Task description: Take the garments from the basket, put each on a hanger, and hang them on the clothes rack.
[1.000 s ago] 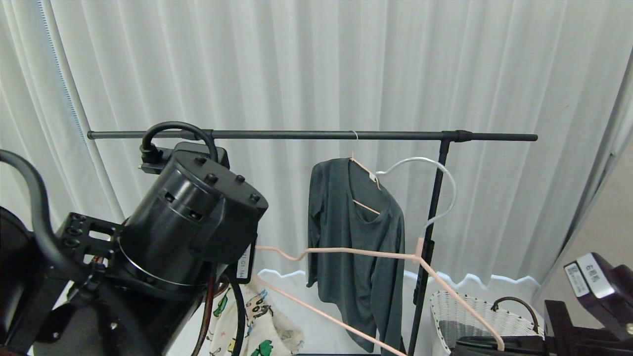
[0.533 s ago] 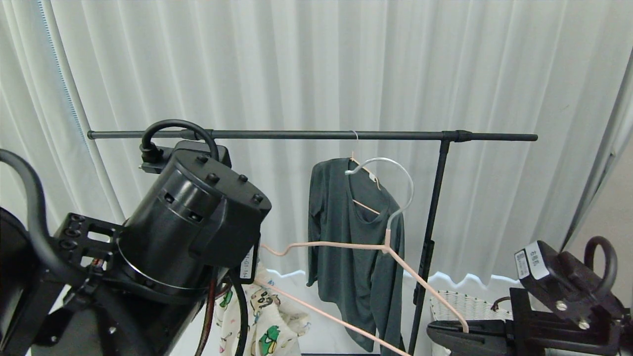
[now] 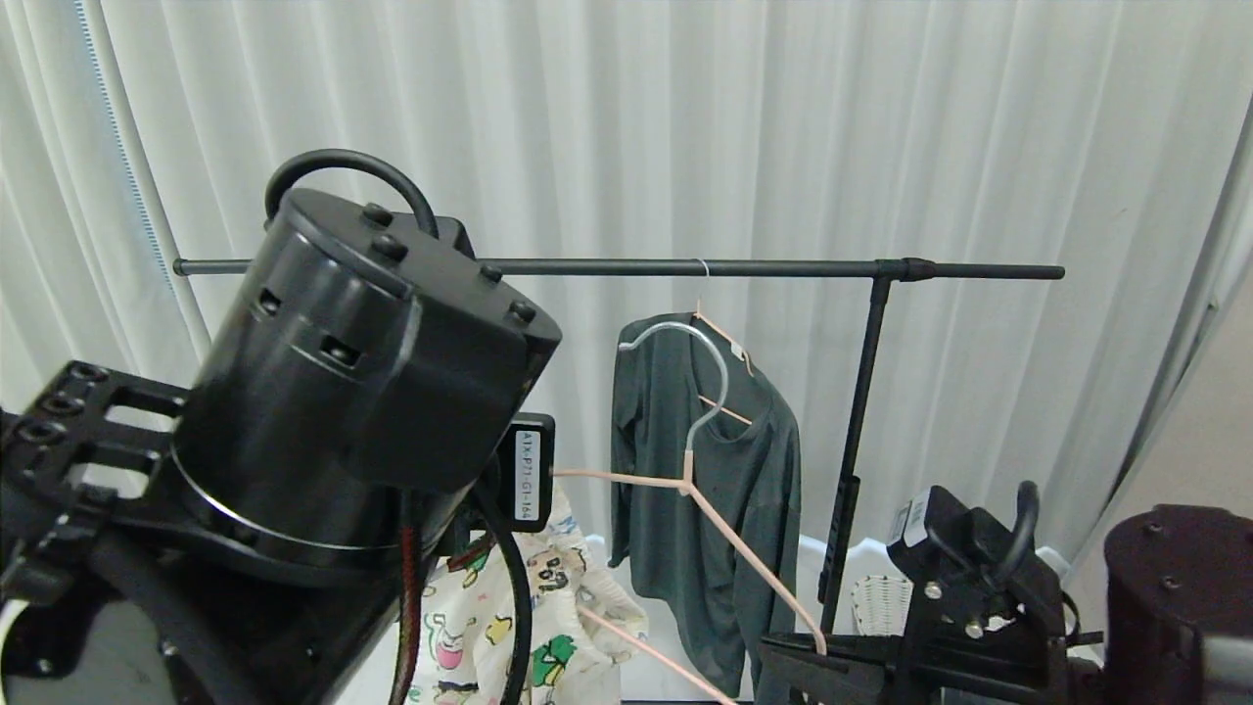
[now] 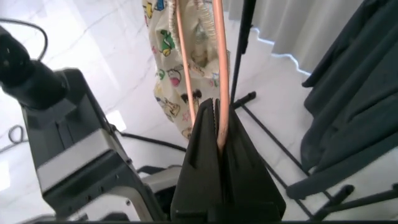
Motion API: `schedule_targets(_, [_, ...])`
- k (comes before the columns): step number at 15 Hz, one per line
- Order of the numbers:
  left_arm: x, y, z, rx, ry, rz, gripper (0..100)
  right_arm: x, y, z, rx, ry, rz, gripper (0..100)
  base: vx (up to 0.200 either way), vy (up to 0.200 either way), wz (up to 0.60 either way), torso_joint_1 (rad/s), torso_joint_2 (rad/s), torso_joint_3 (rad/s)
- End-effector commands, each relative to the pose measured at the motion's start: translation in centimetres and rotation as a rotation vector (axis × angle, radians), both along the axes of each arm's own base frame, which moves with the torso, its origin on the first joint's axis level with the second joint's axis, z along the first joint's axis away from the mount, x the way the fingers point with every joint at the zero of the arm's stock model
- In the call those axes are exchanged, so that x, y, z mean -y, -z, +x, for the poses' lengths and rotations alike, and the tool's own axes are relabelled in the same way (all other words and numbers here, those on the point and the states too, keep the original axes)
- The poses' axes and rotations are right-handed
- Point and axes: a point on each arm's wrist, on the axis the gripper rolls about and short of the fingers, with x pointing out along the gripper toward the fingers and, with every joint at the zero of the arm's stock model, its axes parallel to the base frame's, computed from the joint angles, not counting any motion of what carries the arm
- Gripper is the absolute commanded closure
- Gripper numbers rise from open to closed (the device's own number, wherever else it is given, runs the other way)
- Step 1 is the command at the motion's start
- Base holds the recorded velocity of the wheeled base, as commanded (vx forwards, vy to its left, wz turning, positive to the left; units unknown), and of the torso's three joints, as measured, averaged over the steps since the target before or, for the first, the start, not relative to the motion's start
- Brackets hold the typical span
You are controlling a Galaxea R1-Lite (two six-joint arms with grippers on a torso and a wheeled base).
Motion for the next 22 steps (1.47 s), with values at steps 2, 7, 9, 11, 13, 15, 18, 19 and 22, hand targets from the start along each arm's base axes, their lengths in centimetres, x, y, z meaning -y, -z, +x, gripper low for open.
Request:
schedule_targets(2, [1.2,-0.9,-1.1,0.017,0.059,-0.038,100,-2.5,0.8,-0.2,-0.029,-0.017,-0.009,100,0.0,0.0,0.0,0.0,0.0,0.0])
schedule_targets(7, [3.1,-1.7,-2.0,0.03,0.122,-0.072,100,-4.3,0.4,0.3,-0.022,-0.028,0.008,100,0.0,0.0,0.0,0.0,0.0,0.0])
schedule_targets(9, [2.6,-1.0,-2.1,0.016,0.115,-0.047,100,-4.1,0.2,0.2,-0.026,-0.002,0.015,100,0.0,0.0,0.0,0.0,0.0,0.0])
schedule_targets(11, [2.2,-0.6,-2.3,0.011,0.115,-0.037,100,-3.9,-0.3,0.2,-0.048,0.031,0.05,100,0.0,0.0,0.0,0.0,0.0,0.0])
schedule_targets(13, [2.3,-0.7,-2.6,0.011,0.127,-0.038,100,-3.7,-0.5,0.1,-0.048,0.032,0.06,100,0.0,0.0,0.0,0.0,0.0,0.0])
schedule_targets(15, [2.6,-0.7,-3.1,0.011,0.148,-0.04,0,-3.7,-0.8,0.1,-0.044,0.033,0.07,100,0.0,0.0,0.0,0.0,0.0,0.0])
schedule_targets(18, [2.4,-0.6,-3.1,0.013,0.143,-0.039,0,-3.2,-1.8,0.0,-0.02,0.037,0.121,100,0.0,0.0,0.0,0.0,0.0,0.0])
schedule_targets(19, [2.4,-0.7,-3.1,0.014,0.142,-0.038,0,-3.0,-2.0,-0.1,-0.016,0.039,0.128,100,0.0,0.0,0.0,0.0,0.0,0.0])
schedule_targets(22, [2.2,-1.2,-3.9,0.024,0.169,-0.057,0,-1.2,-2.6,-0.2,0.005,0.072,0.15,100,0.0,0.0,0.0,0.0,0.0,0.0])
